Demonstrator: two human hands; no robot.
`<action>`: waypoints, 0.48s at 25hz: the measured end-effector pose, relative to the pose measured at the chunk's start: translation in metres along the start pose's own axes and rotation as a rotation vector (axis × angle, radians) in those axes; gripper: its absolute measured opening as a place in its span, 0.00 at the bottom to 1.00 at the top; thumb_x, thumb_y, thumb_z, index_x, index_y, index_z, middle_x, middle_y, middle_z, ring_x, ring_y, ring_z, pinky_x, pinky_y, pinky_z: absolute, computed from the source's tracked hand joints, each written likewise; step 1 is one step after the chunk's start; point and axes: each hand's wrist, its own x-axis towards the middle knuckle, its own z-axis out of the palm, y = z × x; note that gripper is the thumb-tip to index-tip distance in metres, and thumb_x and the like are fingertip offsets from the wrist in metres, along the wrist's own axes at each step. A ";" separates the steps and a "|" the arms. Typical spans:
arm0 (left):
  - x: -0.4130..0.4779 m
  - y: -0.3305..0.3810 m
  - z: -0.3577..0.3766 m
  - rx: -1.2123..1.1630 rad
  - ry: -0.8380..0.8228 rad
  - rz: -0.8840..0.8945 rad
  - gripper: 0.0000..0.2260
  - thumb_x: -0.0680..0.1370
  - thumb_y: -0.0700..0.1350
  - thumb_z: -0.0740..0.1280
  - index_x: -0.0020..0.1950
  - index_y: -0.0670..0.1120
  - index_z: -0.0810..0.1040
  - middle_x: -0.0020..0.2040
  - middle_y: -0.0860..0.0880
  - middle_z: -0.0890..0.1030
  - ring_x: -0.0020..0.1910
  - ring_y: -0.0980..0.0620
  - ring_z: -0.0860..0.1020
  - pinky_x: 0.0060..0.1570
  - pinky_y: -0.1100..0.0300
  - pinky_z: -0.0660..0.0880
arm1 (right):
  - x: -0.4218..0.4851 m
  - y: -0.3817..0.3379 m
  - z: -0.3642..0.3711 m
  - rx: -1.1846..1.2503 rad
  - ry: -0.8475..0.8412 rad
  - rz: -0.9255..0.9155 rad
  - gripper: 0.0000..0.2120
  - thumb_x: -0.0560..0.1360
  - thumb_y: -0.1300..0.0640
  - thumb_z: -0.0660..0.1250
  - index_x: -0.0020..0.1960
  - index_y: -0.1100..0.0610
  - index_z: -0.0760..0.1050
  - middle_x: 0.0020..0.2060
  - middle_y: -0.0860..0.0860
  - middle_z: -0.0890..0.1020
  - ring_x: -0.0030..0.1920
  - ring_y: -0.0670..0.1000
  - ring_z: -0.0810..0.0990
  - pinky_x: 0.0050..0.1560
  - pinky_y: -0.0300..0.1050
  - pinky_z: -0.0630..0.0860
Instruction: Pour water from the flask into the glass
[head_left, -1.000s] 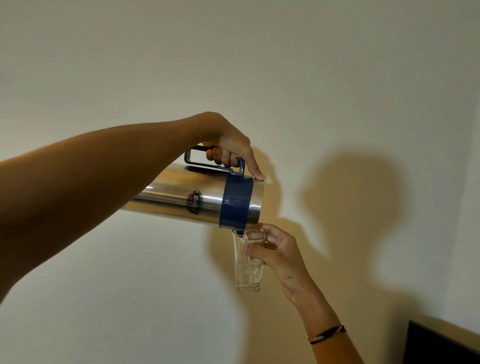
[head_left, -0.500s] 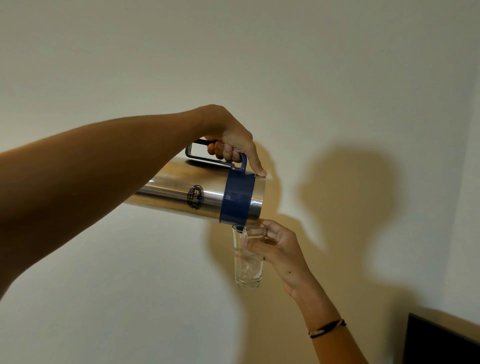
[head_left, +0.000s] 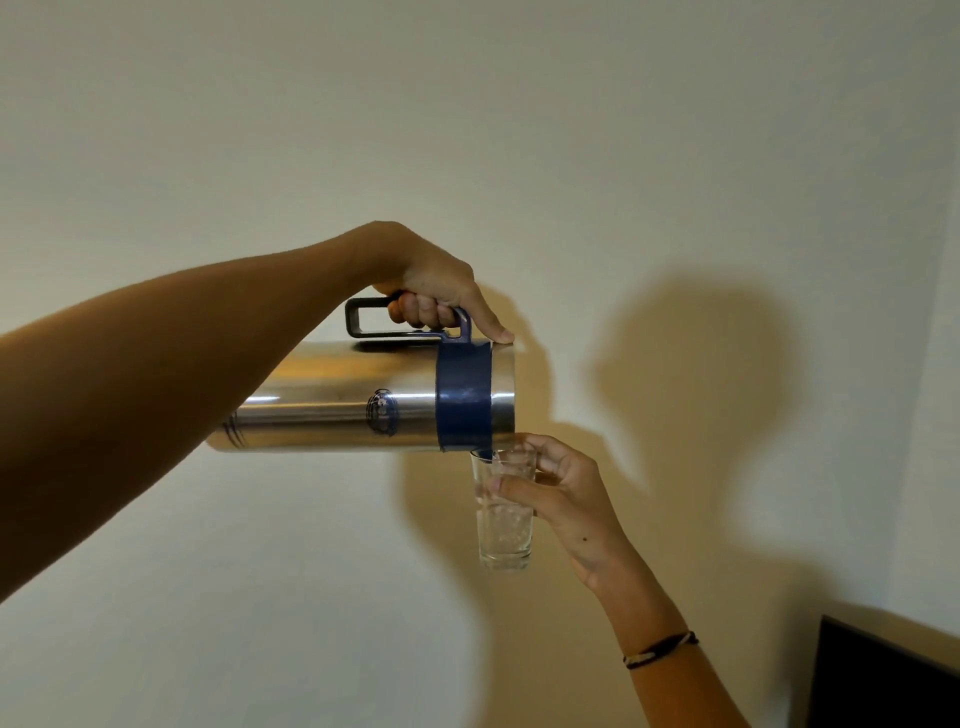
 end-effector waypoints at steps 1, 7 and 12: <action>-0.003 -0.012 0.003 -0.062 0.001 0.015 0.29 0.73 0.69 0.76 0.23 0.52 0.69 0.22 0.53 0.63 0.19 0.55 0.59 0.23 0.64 0.58 | 0.000 0.000 -0.001 -0.007 -0.002 -0.001 0.24 0.61 0.46 0.86 0.57 0.36 0.87 0.55 0.46 0.93 0.53 0.46 0.91 0.49 0.42 0.88; -0.016 -0.107 0.051 -0.489 0.124 0.115 0.30 0.73 0.68 0.77 0.24 0.51 0.68 0.21 0.53 0.65 0.19 0.55 0.61 0.21 0.64 0.62 | 0.000 0.006 0.004 -0.005 -0.007 0.031 0.32 0.59 0.48 0.86 0.62 0.48 0.86 0.54 0.47 0.92 0.51 0.48 0.92 0.45 0.43 0.89; -0.023 -0.175 0.133 -0.917 0.310 0.179 0.33 0.65 0.71 0.82 0.23 0.49 0.67 0.18 0.52 0.66 0.16 0.55 0.62 0.19 0.65 0.62 | -0.003 0.017 0.015 -0.006 -0.009 0.080 0.35 0.57 0.49 0.86 0.63 0.51 0.85 0.51 0.44 0.93 0.47 0.44 0.91 0.41 0.39 0.86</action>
